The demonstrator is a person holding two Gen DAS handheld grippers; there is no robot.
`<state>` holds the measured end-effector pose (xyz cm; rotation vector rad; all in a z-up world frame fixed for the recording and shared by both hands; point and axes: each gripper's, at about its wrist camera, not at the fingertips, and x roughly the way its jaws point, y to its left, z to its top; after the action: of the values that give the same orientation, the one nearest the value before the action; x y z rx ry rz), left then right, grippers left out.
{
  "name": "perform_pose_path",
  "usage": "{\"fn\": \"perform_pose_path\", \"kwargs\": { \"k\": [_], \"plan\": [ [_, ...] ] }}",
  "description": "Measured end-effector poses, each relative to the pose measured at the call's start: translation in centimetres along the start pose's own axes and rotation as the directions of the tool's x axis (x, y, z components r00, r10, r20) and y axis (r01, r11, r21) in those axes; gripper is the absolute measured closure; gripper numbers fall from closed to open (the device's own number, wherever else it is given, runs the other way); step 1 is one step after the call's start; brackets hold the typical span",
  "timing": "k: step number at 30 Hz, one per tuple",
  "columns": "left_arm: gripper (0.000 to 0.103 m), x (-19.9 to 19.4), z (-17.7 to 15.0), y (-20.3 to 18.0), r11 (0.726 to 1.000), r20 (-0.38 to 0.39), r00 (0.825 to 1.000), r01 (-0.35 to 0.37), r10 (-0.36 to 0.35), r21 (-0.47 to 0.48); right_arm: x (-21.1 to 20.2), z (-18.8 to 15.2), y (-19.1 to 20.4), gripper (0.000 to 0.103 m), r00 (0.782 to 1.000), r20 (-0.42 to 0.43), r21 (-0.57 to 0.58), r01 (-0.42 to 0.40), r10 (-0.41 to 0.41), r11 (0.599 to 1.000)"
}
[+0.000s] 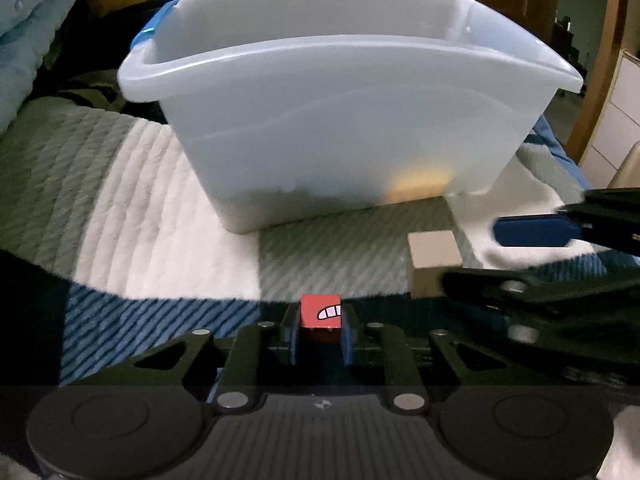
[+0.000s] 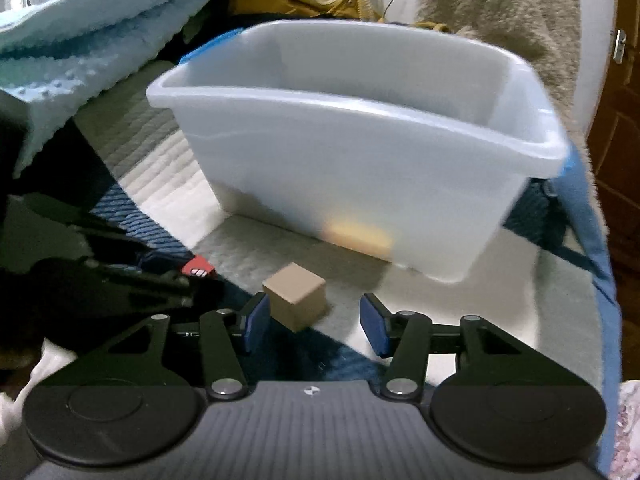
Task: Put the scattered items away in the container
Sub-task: 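Grasp the red cube with the left tool while the right tool grasps the wooden cube, then lift the red cube and wooden cube and carry them over the bin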
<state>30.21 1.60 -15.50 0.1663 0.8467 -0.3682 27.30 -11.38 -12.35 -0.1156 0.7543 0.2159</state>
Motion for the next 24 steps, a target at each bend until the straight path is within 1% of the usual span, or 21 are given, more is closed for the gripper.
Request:
{"fn": "perform_pose_path", "kwargs": {
  "k": [3, 4, 5, 6, 10, 14, 18, 24],
  "plan": [
    [0.081, -0.5, -0.2, 0.0, 1.000, -0.002, 1.000, -0.002, 0.002, 0.005, 1.5, 0.4, 0.4, 0.051, 1.000, -0.018, 0.014, 0.004, -0.003, 1.000],
    [0.081, -0.7, -0.3, 0.0, 1.000, -0.001, 1.000, 0.001, -0.001, 0.006, 1.9, 0.5, 0.5, 0.052, 1.000, -0.028, 0.020, -0.001, 0.002, 1.000],
    [0.081, -0.8, -0.2, 0.0, 1.000, -0.001, 1.000, 0.004, -0.004, 0.003, 2.3, 0.6, 0.5, 0.060, 0.999, -0.040, 0.027, -0.014, 0.015, 1.000],
    [0.081, -1.0, -0.2, 0.0, 1.000, 0.000, 1.000, 0.006, -0.006, 0.002, 2.5, 0.6, 0.7, 0.062, 0.999, -0.049, 0.029, -0.017, 0.018, 0.999],
    [0.081, -1.7, -0.1, 0.3, 1.000, 0.001, 1.000, 0.011, -0.011, 0.000, 2.0, 0.5, 1.8, 0.066, 0.998, -0.058, -0.020, 0.015, -0.016, 1.000],
    [0.081, -3.0, -0.1, 0.4, 1.000, 0.005, 1.000, 0.012, -0.012, -0.003, 0.3, 0.4, 2.1, 0.066, 0.998, -0.058, -0.026, 0.037, -0.039, 0.999],
    [0.081, -5.0, 0.4, 0.1, 1.000, 0.020, 1.000, 0.011, -0.011, 0.008, -1.8, 0.5, 1.8, 0.066, 0.997, -0.057, -0.020, 0.058, -0.060, 0.998],
    [0.081, -9.3, 2.3, -1.1, 0.999, 0.082, 0.997, -0.001, -0.002, 0.033, -5.4, 0.9, 0.6, 0.066, 0.996, -0.024, -0.002, 0.090, -0.090, 0.996]
  ]
}}
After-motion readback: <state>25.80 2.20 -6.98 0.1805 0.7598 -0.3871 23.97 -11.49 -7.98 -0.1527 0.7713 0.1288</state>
